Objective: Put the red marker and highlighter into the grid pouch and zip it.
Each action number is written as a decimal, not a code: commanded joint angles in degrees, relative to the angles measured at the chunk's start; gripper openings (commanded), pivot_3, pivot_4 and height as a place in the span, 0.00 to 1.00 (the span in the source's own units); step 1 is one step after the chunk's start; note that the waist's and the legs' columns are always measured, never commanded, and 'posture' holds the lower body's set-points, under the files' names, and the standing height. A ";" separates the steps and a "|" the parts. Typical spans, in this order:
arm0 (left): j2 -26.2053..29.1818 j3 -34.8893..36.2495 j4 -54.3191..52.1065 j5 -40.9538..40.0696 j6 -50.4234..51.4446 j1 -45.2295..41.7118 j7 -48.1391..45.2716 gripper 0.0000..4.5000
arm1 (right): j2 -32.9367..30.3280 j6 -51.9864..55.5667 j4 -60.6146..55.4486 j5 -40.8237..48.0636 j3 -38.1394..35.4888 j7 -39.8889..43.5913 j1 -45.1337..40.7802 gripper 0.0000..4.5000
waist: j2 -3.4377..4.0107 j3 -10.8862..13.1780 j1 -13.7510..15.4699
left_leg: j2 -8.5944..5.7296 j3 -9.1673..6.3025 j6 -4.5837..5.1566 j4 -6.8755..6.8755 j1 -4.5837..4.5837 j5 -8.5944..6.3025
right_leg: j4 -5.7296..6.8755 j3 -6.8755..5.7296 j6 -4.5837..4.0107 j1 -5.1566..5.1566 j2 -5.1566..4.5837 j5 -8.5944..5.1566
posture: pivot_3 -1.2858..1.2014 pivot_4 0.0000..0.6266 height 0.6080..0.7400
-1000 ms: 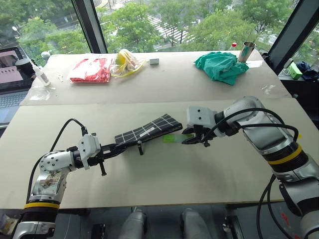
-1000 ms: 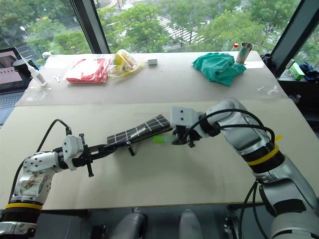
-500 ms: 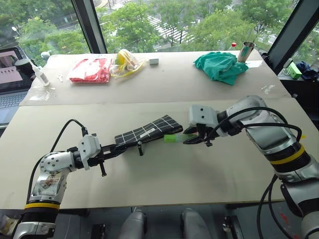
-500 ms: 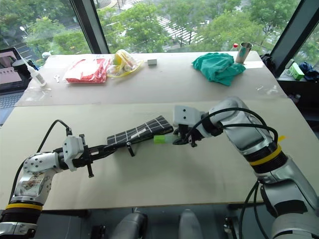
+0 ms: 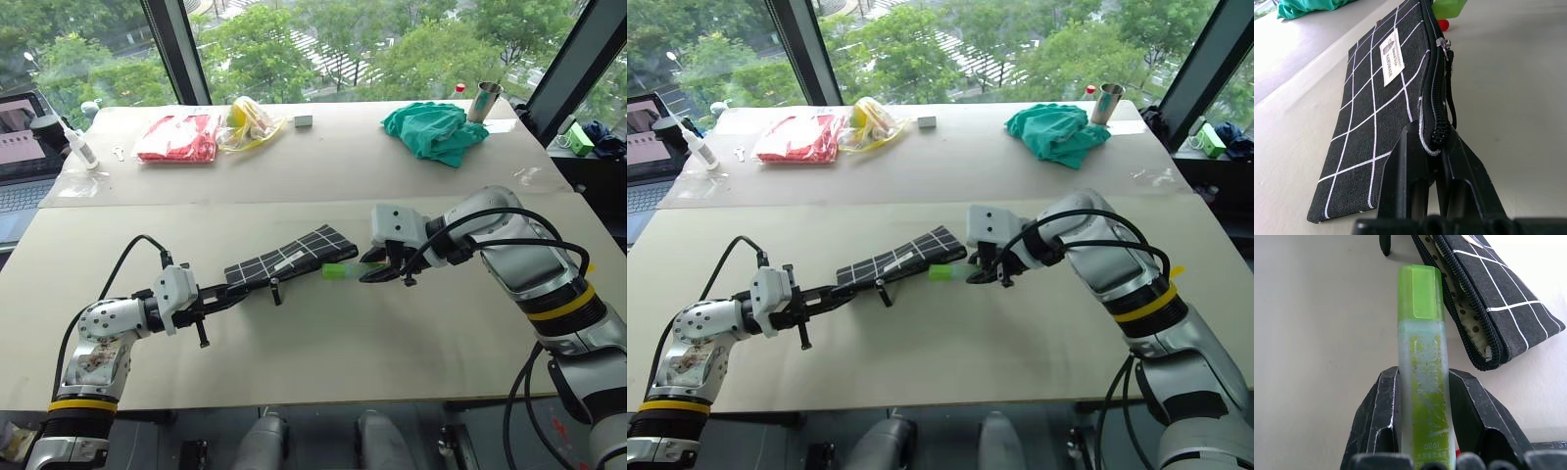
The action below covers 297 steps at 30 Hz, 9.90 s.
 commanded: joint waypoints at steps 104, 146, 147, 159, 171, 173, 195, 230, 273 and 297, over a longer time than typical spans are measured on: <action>-0.84 2.70 -3.22 -5.90 5.66 0.01 1.79 0.00 | 14.34 21.55 8.97 -2.06 -11.67 -44.23 11.85 0.51 | -0.05 -0.04 0.05 | -0.03 0.00 -0.13 -0.03 0.32 0.08 | 0.10 0.04 -0.03 0.24 -0.04 0.02 | 0.52 0.24 1.00; -0.99 1.05 -1.73 -4.74 6.00 -2.17 -0.49 0.00 | -6.44 -10.39 -10.97 -7.18 -4.79 -12.25 5.81 0.13 | 0.05 0.03 0.03 | 0.02 0.16 0.03 0.00 0.02 -0.02 | -0.05 -0.03 -0.03 0.04 -0.01 0.02 | 0.52 0.24 1.00; -1.00 1.02 -1.63 -4.67 5.95 -2.20 -0.52 0.00 | -5.81 -10.32 -10.51 -7.94 -4.22 -12.38 5.11 0.13 | 0.05 0.03 0.01 | 0.03 0.16 0.03 0.00 0.03 -0.02 | -0.05 -0.03 -0.03 0.03 -0.01 0.02 | 0.52 0.24 1.00; -1.76 0.44 -0.41 -4.51 5.63 -2.86 -0.96 0.00 | 8.70 -9.86 -4.71 -16.04 6.20 -13.35 -3.05 0.13 | 0.05 0.02 0.08 | -0.02 0.06 -0.26 0.00 -0.03 0.15 | -0.04 -0.06 -0.03 -0.01 -0.03 0.02 | 0.52 0.24 1.00; -1.95 0.45 -0.28 -4.44 5.51 -3.09 -1.12 0.00 | 17.92 -17.36 6.08 -19.03 6.99 -19.29 -0.25 0.39 | 0.04 0.02 -0.22 | -0.01 -0.05 -0.31 -0.02 0.02 0.18 | 0.08 -0.06 -0.04 -0.05 -0.01 0.02 | 0.52 0.24 1.00; -1.96 0.45 -0.33 -4.45 5.53 -3.07 -1.11 0.00 | 18.04 -15.96 6.94 -18.38 5.61 -18.88 -0.50 0.56 | 0.04 0.02 -0.26 | 0.00 -0.05 -0.32 -0.02 0.02 0.19 | 0.09 -0.05 -0.04 -0.06 -0.01 0.02 | 0.52 0.24 1.00; -1.79 0.84 -0.87 -4.23 5.42 -1.95 -0.32 0.00 | 2.67 27.14 -16.90 16.32 -15.29 -11.80 24.11 0.93 | 0.01 0.00 -0.26 | 0.01 0.03 0.00 -0.02 0.03 0.01 | 0.07 0.03 -0.04 -0.02 -0.02 0.03 | 0.52 0.24 1.00; -2.23 0.40 0.46 -3.75 4.77 -3.78 -0.08 0.00 | 37.79 37.73 -0.85 21.35 -12.85 -39.81 3.21 0.31 | -0.02 -0.02 -0.50 | 0.02 -0.25 -0.07 -0.07 0.20 0.03 | 0.22 0.08 -0.06 -0.08 -0.03 0.04 | 0.52 0.24 1.00; -2.14 0.24 2.17 -3.61 3.31 -4.40 -0.63 0.00 | -13.82 -0.84 0.94 6.70 -11.31 -18.88 7.33 0.01 | -0.06 0.00 -0.15 | 0.04 0.25 0.00 -0.03 0.11 -0.01 | -0.02 -0.03 -0.05 0.04 -0.03 0.03 | 0.52 0.24 1.00; -2.12 -3.58 20.70 1.49 -13.55 -19.84 -13.51 0.22 | -13.11 6.33 -9.10 27.18 -36.66 -9.87 30.86 0.73 | -0.08 0.01 0.68 | 0.02 0.23 0.02 0.04 0.06 -0.01 | -0.01 -0.12 -0.05 0.10 -0.03 0.04 | 0.52 0.24 1.00</action>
